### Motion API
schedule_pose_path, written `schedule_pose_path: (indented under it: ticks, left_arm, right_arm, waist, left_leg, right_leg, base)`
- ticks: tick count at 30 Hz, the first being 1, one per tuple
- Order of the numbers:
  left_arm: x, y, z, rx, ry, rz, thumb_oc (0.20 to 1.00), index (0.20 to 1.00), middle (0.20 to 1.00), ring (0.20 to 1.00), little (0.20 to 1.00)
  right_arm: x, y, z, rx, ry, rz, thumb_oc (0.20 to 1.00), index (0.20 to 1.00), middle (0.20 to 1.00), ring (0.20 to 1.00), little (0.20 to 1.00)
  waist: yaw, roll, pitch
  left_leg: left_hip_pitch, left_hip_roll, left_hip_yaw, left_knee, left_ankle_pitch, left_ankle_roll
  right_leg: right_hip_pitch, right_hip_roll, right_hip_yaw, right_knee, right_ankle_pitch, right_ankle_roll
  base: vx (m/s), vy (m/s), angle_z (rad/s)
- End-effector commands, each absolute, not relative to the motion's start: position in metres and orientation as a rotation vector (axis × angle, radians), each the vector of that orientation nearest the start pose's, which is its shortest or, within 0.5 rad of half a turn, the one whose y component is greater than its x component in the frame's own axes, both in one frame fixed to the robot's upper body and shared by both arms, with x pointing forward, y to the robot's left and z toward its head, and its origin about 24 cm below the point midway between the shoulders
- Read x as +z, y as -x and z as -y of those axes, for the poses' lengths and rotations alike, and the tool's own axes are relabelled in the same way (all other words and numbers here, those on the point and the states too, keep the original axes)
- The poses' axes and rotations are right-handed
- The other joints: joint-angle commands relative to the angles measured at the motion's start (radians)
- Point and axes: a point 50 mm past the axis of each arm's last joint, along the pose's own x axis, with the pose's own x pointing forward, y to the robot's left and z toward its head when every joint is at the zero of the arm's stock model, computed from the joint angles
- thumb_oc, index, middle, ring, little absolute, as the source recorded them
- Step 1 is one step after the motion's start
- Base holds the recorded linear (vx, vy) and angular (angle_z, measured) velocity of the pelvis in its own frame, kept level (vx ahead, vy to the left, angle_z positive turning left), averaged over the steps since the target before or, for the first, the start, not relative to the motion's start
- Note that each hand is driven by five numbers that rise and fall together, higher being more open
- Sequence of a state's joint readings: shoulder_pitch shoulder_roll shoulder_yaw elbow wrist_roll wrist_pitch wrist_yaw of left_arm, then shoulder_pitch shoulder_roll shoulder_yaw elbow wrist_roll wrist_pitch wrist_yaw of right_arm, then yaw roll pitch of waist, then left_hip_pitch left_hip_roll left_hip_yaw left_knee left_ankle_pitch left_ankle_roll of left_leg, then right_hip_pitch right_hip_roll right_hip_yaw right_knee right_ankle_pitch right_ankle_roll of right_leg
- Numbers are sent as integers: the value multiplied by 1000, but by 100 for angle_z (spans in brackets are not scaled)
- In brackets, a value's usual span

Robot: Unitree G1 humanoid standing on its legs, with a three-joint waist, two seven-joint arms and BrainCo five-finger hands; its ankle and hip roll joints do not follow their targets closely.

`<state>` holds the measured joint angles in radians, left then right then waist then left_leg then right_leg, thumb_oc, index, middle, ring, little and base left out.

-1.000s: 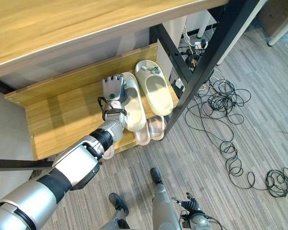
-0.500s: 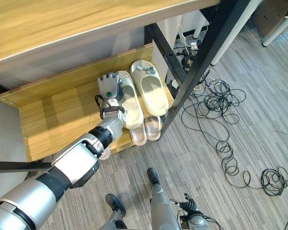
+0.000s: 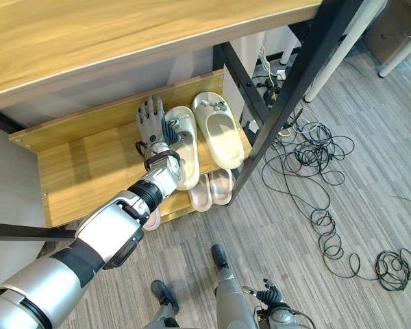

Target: Arrange the slippers neatly on the shoe rack.

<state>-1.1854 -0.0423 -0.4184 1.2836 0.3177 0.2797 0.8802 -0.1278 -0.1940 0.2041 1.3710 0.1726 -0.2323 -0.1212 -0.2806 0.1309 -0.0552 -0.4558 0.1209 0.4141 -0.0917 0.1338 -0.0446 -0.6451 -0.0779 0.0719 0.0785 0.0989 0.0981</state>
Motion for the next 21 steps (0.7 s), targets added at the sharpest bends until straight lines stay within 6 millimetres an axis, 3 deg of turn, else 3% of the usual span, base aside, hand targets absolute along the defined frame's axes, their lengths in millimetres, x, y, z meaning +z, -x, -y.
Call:
schedule_pose_path:
  ticks: [1,4,8,13,21]
  left_arm:
    - [169,-403,-40,373,-784,117,1000,1000,1000,1000,1000]
    - [160,-401,-21,202,-637,7,1000,1000,1000,1000,1000]
    - [162,-399,-10,130,-642,15,1000,1000,1000,1000,1000]
    - [168,-396,7,12,-468,3,1000,1000,1000,1000,1000]
    - [170,-402,-15,94,-397,23,1000,1000,1000,1000,1000]
  right_arm:
    - [-152,-130,230,-224,213,-1045,1000,1000,1000,1000,1000]
    - [-148,-140,232,-275,168,-1040,1000,1000,1000,1000,1000]
    - [-147,-142,235,-295,151,-1043,1000,1000,1000,1000,1000]
    - [-146,-146,237,-332,122,-1041,1000,1000,1000,1000,1000]
    - [-147,-144,236,-358,114,-1075,1000,1000,1000,1000,1000]
  waist:
    - [3,41,52]
    - [28,52,64]
    - [43,60,73]
    - [69,71,80]
    - [93,76,86]
  left_leg:
    - [97,49,-80,4,-71,-117]
    - [114,37,-103,4,-63,-116]
    - [119,34,-114,4,-56,-116]
    - [139,29,-135,4,-49,-114]
    - [167,23,-159,4,-40,-109]
  right_leg:
    - [63,26,-38,-78,15,44]
    - [93,19,-49,-82,10,43]
    - [109,16,-55,-88,9,43]
    - [144,10,-64,-92,5,43]
    - [184,8,-76,-101,8,42]
  base:
    - [-32,-7,13]
    - [-48,-7,16]
    - [-45,-2,14]
    - [-38,-6,8]
    - [-19,-5,4]
